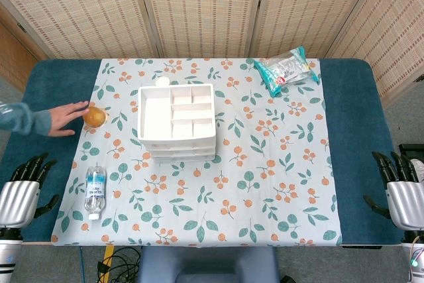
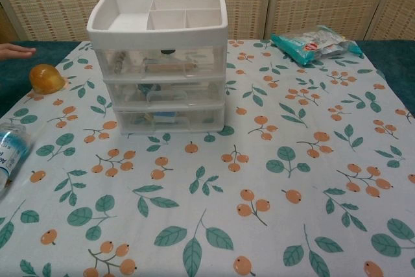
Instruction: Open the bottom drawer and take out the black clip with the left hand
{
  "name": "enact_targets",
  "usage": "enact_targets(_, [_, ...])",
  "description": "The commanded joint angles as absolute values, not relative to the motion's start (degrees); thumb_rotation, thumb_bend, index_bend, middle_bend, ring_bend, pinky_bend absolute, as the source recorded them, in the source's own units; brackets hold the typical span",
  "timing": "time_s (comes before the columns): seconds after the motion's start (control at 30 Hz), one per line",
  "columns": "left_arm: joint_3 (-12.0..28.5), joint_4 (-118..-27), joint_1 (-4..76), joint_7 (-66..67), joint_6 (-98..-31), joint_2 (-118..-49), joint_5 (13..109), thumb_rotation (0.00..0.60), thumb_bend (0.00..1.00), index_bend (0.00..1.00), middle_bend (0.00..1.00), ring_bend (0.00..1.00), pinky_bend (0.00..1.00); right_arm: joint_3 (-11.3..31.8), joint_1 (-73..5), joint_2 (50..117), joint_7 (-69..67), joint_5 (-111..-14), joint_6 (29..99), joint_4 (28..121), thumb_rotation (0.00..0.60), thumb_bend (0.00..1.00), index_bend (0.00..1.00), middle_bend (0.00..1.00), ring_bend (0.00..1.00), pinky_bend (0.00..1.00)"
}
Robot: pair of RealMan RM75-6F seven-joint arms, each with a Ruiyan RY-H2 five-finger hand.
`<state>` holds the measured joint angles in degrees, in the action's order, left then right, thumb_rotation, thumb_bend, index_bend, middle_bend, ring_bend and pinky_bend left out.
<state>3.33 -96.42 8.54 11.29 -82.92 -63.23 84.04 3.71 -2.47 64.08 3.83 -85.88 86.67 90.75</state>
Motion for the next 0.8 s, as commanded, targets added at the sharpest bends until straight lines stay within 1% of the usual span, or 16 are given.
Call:
enact_targets(0.03, [3.4, -96.3, 8.4, 11.4, -83.2, -63.4, 83.9, 0.600, 0.26, 0.17, 0.10, 0.10, 0.16, 3.8, -2.4, 64.1, 3.7, -85.9, 86.8, 90.7, 0.600, 0.22, 0.00, 0.12, 0.00, 0.00])
enact_targets(0.37, [3.4, -95.9, 8.3, 10.2, -83.9, -63.6, 84.9, 0.600, 0.26, 0.17, 0.10, 0.10, 0.16, 4.1, -2.0, 64.0, 3.4, -86.2, 88.2, 90.8, 0.600, 0.22, 0.00, 0.12, 0.00, 0.00])
enact_targets(0.53, [3.5, -95.6, 8.6, 9.3, -84.2, -63.2, 86.0, 0.600, 0.26, 0.17, 0.13, 0.13, 0.16, 4.5, -2.2, 63.6, 3.6, -86.4, 88.5, 91.0, 0.600, 0.22, 0.00, 0.12, 0.00, 0.00])
enact_targets(0.57, [3.4, -95.7, 8.8, 9.3, -84.1, -62.9, 86.6, 0.600, 0.26, 0.17, 0.14, 0.15, 0.18, 4.8, -2.3, 63.4, 3.7, -86.4, 88.6, 91.1, 0.600, 0.22, 0.00, 0.12, 0.00, 0.00])
enact_targets(0.63, [3.4, -96.0, 9.1, 8.7, -84.3, -62.6, 87.6, 0.600, 0.26, 0.17, 0.17, 0.19, 0.24, 5.2, -2.5, 63.1, 3.8, -86.4, 89.0, 91.4, 0.600, 0.23, 0.00, 0.12, 0.00, 0.00])
enact_targets(0.67, [3.4, -96.2, 9.4, 8.1, -84.3, -62.4, 88.3, 0.600, 0.26, 0.17, 0.19, 0.22, 0.29, 5.6, -2.6, 62.8, 4.0, -86.5, 89.3, 91.6, 0.600, 0.23, 0.00, 0.12, 0.00, 0.00])
enact_targets(0.8, [3.4, -96.3, 10.9, 5.2, -83.6, -61.9, 90.9, 0.600, 0.26, 0.19, 0.28, 0.33, 0.53, 6.4, -2.9, 62.1, 4.6, -86.7, 90.1, 92.5, 0.600, 0.23, 0.00, 0.12, 0.00, 0.00])
